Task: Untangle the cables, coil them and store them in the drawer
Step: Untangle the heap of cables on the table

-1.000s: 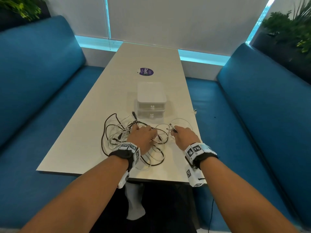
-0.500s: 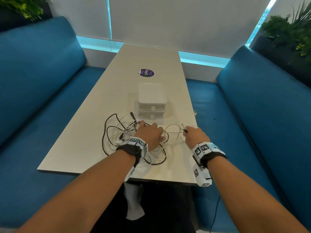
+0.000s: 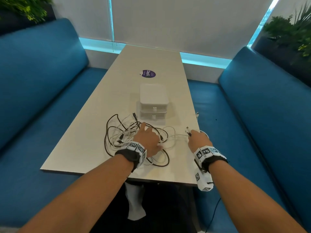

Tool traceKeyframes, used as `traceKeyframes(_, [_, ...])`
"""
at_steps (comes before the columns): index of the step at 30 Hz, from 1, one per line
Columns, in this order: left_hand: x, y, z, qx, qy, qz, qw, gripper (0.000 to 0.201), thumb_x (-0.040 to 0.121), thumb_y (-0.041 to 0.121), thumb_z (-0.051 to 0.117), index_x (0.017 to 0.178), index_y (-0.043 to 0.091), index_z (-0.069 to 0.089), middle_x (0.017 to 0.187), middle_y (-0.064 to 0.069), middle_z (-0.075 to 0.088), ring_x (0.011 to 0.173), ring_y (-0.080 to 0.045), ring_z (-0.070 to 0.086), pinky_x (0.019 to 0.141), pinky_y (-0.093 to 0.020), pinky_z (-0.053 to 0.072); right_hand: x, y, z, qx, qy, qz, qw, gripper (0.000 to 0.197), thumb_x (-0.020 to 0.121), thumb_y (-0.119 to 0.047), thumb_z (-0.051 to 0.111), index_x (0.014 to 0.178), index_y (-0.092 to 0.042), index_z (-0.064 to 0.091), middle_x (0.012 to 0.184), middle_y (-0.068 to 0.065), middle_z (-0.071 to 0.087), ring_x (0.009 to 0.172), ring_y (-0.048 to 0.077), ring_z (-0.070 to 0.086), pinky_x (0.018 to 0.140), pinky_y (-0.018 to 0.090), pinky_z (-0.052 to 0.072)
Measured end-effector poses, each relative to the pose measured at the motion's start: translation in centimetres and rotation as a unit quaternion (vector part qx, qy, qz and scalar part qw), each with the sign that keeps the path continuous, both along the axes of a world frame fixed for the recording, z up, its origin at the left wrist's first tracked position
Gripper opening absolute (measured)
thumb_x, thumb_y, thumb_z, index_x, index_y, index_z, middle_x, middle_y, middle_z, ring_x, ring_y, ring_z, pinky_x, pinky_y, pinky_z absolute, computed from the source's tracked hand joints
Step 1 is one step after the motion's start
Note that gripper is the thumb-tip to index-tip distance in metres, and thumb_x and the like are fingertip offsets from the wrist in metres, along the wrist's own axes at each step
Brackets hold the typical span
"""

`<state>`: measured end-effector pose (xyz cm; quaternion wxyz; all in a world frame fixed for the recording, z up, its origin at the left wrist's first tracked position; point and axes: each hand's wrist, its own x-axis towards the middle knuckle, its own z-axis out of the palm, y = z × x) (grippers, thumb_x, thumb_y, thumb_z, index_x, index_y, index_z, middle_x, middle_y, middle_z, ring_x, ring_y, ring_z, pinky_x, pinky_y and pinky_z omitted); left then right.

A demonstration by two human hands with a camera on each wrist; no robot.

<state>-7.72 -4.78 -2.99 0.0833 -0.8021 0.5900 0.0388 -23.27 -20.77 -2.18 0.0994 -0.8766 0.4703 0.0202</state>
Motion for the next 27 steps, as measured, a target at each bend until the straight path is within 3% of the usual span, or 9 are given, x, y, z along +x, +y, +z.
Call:
traceKeyframes(2, [-0.3,-0.1,-0.1,0.004,-0.010,0.011,1.000,0.044,0.101,0.045,0.033,0.096,0.022,0.070,0.094,0.001,0.067,0.112,-0.024,0.050,0.114,-0.055,0.011,0.0,0.1,0.0,0.003,-0.006,0.002,1.000,0.018,0.097,-0.014,0.041,0.105,-0.013,0.058,0.105,0.008,0.058,0.091,0.028,0.057,0.072,0.034,0.045])
traceKeyframes(4, [-0.5,-0.2,-0.2,0.003,-0.001,0.035,0.999,0.040,0.103,0.040,0.034,0.099,0.019,0.067,0.101,-0.001,0.068,0.114,-0.025,0.050,0.113,-0.056,0.012,0.1,0.2,-0.1,0.009,-0.008,0.007,1.000,0.017,0.098,-0.014,0.040,0.103,-0.013,0.056,0.104,0.010,0.058,0.089,0.030,0.058,0.071,0.034,0.045])
traceKeyframes(6, [-0.6,-0.2,-0.1,0.000,0.014,0.048,0.999,0.034,0.103,0.038,0.035,0.089,0.018,0.059,0.102,-0.004,0.067,0.115,-0.027,0.050,0.114,-0.057,0.012,0.2,0.4,-0.4,0.010,-0.008,0.006,1.000,0.012,0.099,-0.014,0.039,0.096,-0.015,0.050,0.094,0.009,0.056,0.083,0.029,0.054,0.068,0.034,0.043])
traceKeyframes(9, [-0.4,-0.3,-0.1,-0.002,0.060,0.075,0.995,0.036,0.100,0.035,0.037,0.071,0.018,0.047,0.089,-0.004,0.057,0.112,-0.027,0.050,0.115,-0.055,0.009,0.4,0.6,-0.7,0.013,-0.018,0.003,1.000,0.009,0.099,-0.015,0.038,0.094,-0.016,0.045,0.081,0.005,0.048,0.081,0.029,0.053,0.068,0.035,0.042])
traceKeyframes(13, [-0.1,-0.5,-0.1,-0.019,0.098,0.107,0.989,0.023,0.098,0.036,0.040,0.085,0.023,0.054,0.087,0.000,0.058,0.109,-0.025,0.051,0.116,-0.052,0.008,0.6,0.6,-0.8,0.016,-0.055,0.011,0.998,0.015,0.099,-0.015,0.039,0.113,-0.014,0.046,0.092,0.011,0.059,0.080,0.031,0.057,0.066,0.036,0.044])
traceKeyframes(18, [-0.6,-0.5,0.6,-0.065,0.059,0.102,0.991,0.019,0.097,0.031,0.035,0.090,0.028,0.052,0.075,0.004,0.057,0.095,-0.025,0.056,0.109,-0.051,0.018,0.9,1.7,0.1,0.026,-0.149,0.062,0.987,0.034,0.101,-0.019,0.039,0.135,-0.020,0.033,0.084,0.011,0.059,0.073,0.031,0.058,0.065,0.039,0.050])
traceKeyframes(21, [-0.9,-0.3,1.1,-0.057,0.029,0.085,0.994,0.022,0.097,0.029,0.034,0.093,0.027,0.055,0.073,0.003,0.051,0.093,-0.026,0.054,0.103,-0.049,0.023,1.5,2.3,0.5,0.023,-0.163,0.088,0.982,0.029,0.103,-0.025,0.037,0.131,-0.017,0.039,0.083,0.011,0.060,0.072,0.032,0.057,0.064,0.039,0.048])
traceKeyframes(25, [-1.1,-0.1,1.3,-0.045,0.023,0.069,0.996,0.019,0.096,0.030,0.035,0.090,0.027,0.053,0.071,0.004,0.049,0.090,-0.024,0.054,0.104,-0.050,0.023,2.7,2.8,0.3,0.040,-0.171,0.123,0.977,0.025,0.105,-0.029,0.037,0.110,-0.008,0.049,0.089,0.018,0.064,0.074,0.036,0.059,0.066,0.042,0.050])
traceKeyframes(27, [-1.2,-0.1,1.3,-0.042,0.026,0.063,0.997,0.017,0.096,0.030,0.036,0.087,0.027,0.051,0.067,0.006,0.050,0.083,-0.024,0.054,0.105,-0.050,0.022,3.2,3.3,0.2,0.044,-0.179,0.153,0.971,0.024,0.105,-0.030,0.037,0.109,-0.009,0.049,0.086,0.016,0.063,0.073,0.036,0.059,0.063,0.040,0.047])
